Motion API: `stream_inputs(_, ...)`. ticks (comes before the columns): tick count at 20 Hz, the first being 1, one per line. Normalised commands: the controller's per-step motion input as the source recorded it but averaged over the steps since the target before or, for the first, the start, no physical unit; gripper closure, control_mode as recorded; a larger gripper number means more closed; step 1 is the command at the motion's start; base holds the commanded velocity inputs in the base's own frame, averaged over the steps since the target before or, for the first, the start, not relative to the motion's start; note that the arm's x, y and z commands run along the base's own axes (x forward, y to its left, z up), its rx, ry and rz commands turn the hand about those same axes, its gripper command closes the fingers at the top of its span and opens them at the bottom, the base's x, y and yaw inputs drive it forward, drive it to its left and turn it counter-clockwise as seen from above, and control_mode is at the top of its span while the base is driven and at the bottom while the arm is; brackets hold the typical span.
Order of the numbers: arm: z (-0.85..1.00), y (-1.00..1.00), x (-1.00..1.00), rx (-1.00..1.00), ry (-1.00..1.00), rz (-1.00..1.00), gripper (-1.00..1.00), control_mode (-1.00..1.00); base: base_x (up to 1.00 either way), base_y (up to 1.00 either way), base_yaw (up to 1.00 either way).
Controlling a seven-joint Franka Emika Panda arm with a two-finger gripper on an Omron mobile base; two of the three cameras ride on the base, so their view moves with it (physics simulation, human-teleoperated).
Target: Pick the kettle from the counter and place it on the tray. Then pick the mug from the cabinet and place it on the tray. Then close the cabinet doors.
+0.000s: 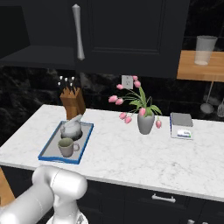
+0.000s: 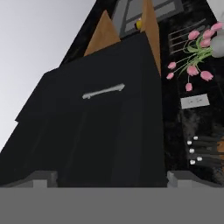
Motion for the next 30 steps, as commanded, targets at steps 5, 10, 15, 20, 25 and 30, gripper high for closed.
stream_inputs(5, -0.14, 0.39, 0.13, -0.03, 0.12, 0.00, -1.00, -1.00, 0.00, 0.00, 0.00)
stream_inputs(10, 0.00, 0.50, 0.00, 0.00, 0.10, 0.00, -1.00, -1.00, 0.00, 0.00, 0.00)
stream_inputs(15, 0.23, 0.35, 0.00, 0.00, 0.07, 0.00, -1.00, -1.00, 0.00, 0.00, 0.00)
stream_inputs(20, 0.51, 0.18, 0.00, 0.00, 0.03, 0.00, -1.00, -1.00, 0.00, 0.00, 0.00)
stream_inputs(25, 0.51, -0.02, 0.00, 0.00, 0.00, 0.00, -1.00, -1.00, 0.00, 0.00, 0.00)
stream_inputs(30, 0.47, -0.26, 0.00, 0.03, 0.00, -0.01, -1.00, -1.00, 0.00, 0.00, 0.00)
